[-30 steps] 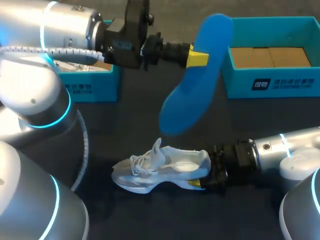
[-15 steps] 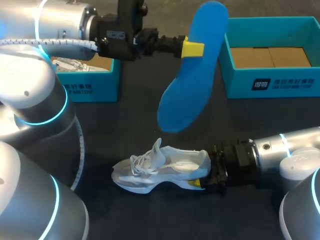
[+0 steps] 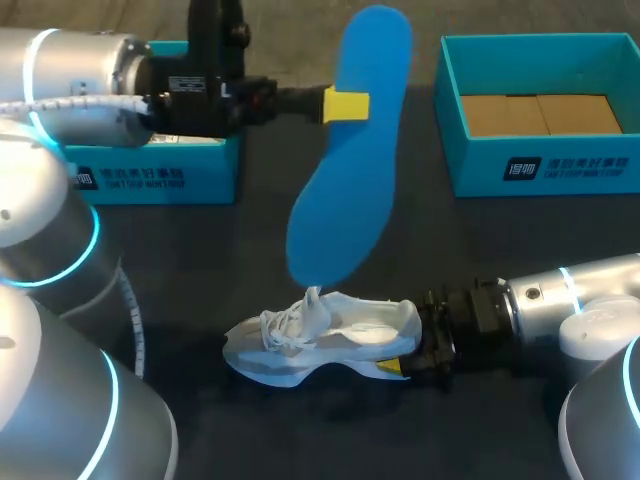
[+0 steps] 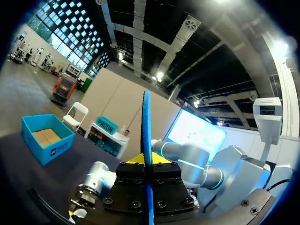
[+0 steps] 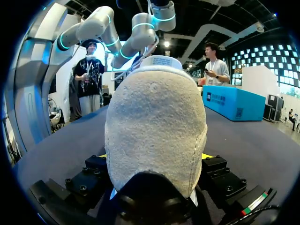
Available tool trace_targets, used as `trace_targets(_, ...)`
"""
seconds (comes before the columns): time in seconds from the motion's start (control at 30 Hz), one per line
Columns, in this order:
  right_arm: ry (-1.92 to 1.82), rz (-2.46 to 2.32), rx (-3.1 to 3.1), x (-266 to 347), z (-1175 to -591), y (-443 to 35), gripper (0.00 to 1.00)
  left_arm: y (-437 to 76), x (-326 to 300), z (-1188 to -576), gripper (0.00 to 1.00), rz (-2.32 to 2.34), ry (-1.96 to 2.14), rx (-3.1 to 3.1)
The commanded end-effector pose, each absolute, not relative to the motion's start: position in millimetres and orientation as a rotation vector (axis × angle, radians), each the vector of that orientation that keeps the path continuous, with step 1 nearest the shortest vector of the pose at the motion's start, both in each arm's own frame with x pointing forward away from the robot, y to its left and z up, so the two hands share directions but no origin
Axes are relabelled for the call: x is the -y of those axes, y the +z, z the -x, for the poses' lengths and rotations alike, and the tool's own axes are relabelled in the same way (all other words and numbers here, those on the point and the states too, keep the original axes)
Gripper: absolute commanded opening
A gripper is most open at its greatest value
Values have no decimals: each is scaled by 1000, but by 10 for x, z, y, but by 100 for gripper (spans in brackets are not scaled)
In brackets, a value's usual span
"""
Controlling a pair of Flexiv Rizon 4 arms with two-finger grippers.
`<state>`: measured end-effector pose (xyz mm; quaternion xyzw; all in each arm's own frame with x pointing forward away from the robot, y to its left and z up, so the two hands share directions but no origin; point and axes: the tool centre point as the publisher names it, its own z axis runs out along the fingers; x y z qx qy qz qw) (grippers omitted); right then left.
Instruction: Take the shoe out of the shoebox, open the shoe tongue, remove and reinsert the insole, then place the shoe into the shoebox
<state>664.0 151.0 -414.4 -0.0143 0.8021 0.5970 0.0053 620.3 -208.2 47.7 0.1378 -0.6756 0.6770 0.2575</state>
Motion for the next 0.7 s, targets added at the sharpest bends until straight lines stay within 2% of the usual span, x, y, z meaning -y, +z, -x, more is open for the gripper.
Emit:
trace_targets(0.03, 1865, 43, -2513, -1507, -6630, -4142, 0, 501, 1894, -6107, 0, -398, 1832, 1829)
trace_targets(0.7, 1865, 43, -2513, -1507, -6630, -4142, 0, 519, 1803, -6080, 0, -368, 1853, 1858)
